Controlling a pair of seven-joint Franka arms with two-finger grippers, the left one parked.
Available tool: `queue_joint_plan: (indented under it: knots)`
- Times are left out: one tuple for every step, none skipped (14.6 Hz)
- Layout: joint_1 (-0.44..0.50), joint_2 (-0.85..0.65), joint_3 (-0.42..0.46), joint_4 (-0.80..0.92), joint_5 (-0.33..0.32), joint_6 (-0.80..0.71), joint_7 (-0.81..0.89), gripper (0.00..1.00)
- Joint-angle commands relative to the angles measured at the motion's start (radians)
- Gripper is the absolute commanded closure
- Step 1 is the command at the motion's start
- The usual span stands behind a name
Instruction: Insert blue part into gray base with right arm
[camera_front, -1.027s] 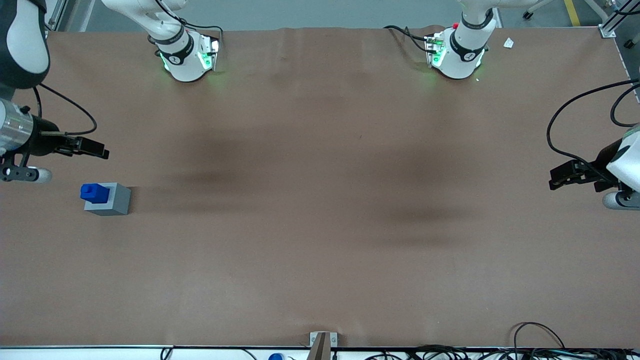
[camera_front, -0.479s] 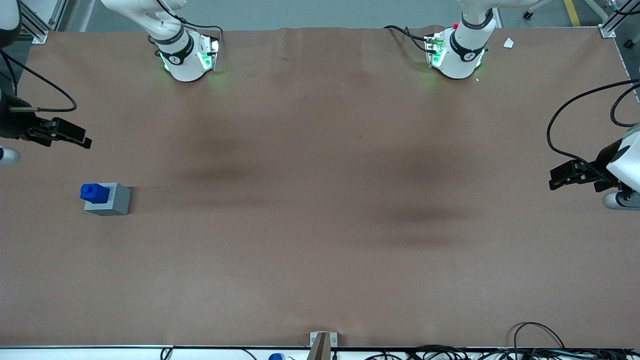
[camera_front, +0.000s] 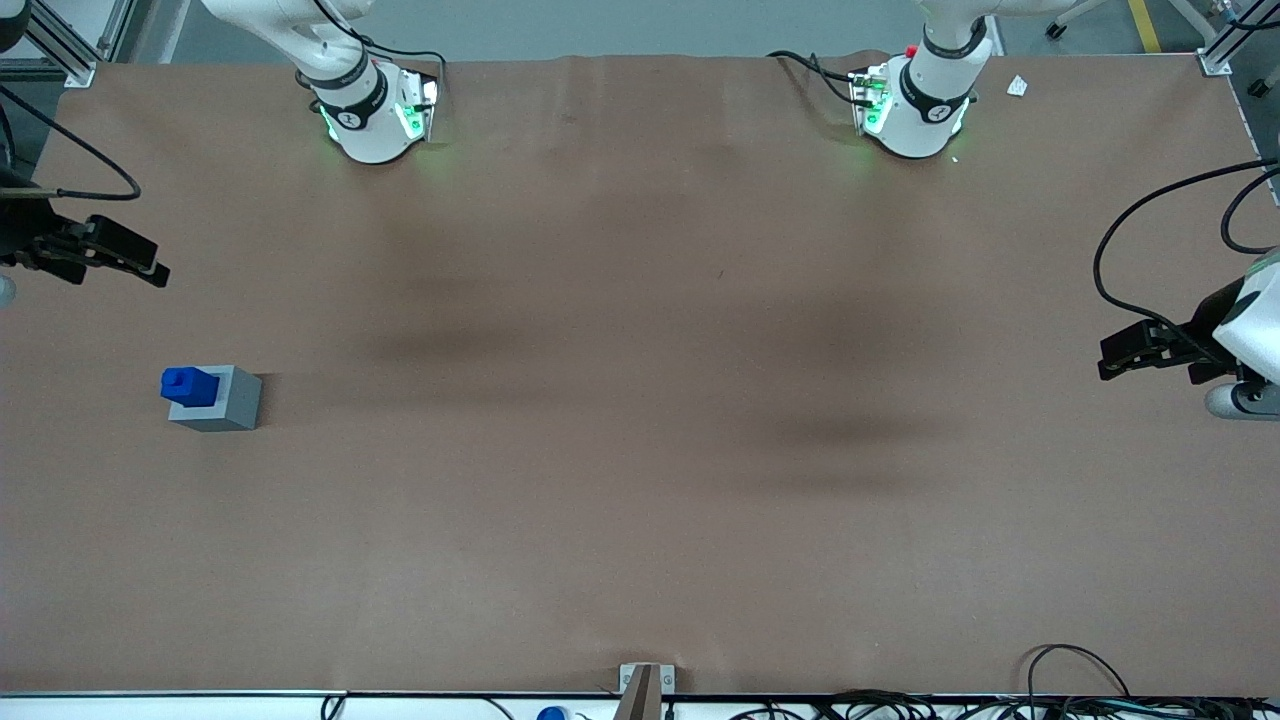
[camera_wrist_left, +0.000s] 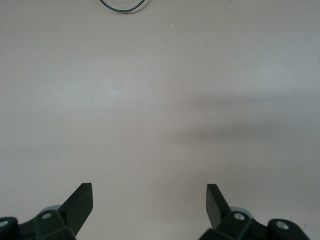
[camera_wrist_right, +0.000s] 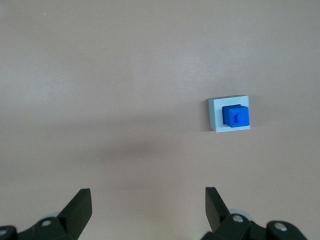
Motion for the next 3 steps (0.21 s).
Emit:
queue_joint_plan:
  knots:
    - [0.030, -0.034, -0.001, -0.027, -0.042, 0.011, 0.000, 0.00]
    - [0.030, -0.037, -0.001, -0.033, -0.041, 0.020, 0.000, 0.00]
    - [0.030, -0.048, -0.001, -0.050, -0.041, 0.029, 0.000, 0.00]
